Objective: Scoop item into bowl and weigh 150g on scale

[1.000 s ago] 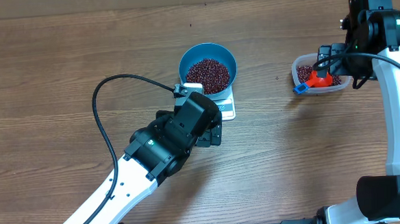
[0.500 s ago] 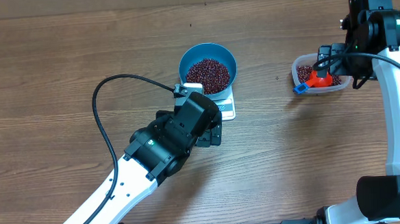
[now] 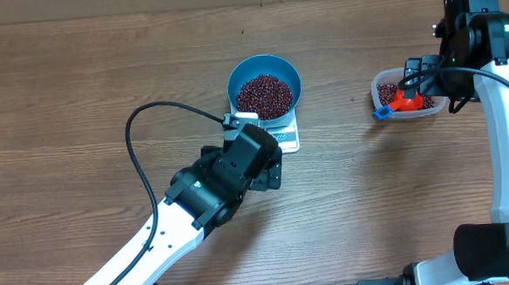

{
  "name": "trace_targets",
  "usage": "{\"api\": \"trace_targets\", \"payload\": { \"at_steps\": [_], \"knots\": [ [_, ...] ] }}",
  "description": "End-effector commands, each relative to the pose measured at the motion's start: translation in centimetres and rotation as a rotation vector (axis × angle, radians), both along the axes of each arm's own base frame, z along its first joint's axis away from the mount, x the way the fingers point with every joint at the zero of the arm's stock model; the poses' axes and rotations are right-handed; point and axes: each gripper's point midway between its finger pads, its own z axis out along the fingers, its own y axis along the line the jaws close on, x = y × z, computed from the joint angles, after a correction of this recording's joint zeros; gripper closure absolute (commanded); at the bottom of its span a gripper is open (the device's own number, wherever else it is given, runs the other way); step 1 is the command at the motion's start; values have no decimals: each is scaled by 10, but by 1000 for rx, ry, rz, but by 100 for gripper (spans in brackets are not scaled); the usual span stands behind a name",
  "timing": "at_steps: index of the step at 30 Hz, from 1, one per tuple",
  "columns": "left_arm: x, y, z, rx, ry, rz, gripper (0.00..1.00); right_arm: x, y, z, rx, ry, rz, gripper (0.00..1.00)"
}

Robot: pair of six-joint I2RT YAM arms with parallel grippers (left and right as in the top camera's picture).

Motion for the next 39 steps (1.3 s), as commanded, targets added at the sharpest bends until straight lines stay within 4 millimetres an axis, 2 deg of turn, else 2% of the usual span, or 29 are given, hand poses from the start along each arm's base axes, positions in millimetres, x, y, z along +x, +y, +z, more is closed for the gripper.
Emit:
{"api": "trace_targets", "payload": {
  "at_steps": [1,6,11,14,19,25,31,36,39],
  "knots": [
    [-3,4,-17,25,9,-5,0,1,-3,10,-10,-33,-8,0],
    [-1,1,-29,5,-5,-7,0,1,-3,10,-10,-33,-8,0],
    [1,-3,-33,-33,-32,-14,0,1,-3,10,-10,-33,-8,0],
    [-3,1,-30,-46,-55,-10,0,1,-3,10,-10,-33,-8,0],
    [-9,10,-8,-90,-122,-11,0,1,-3,10,-10,-33,-8,0],
    [-15,17,-5,-122,-186,-33,0,1,-3,10,-10,-33,-8,0],
    [-18,41,-17,-237,-288,-9,1,1,-3,10,-10,-33,-8,0],
    [-23,44,-17,-296,-389,-153,0,1,-3,10,-10,-33,-8,0],
    [-25,62,-19,-286,-452,-139,0,1,-3,10,-10,-33,-8,0]
  ]
}}
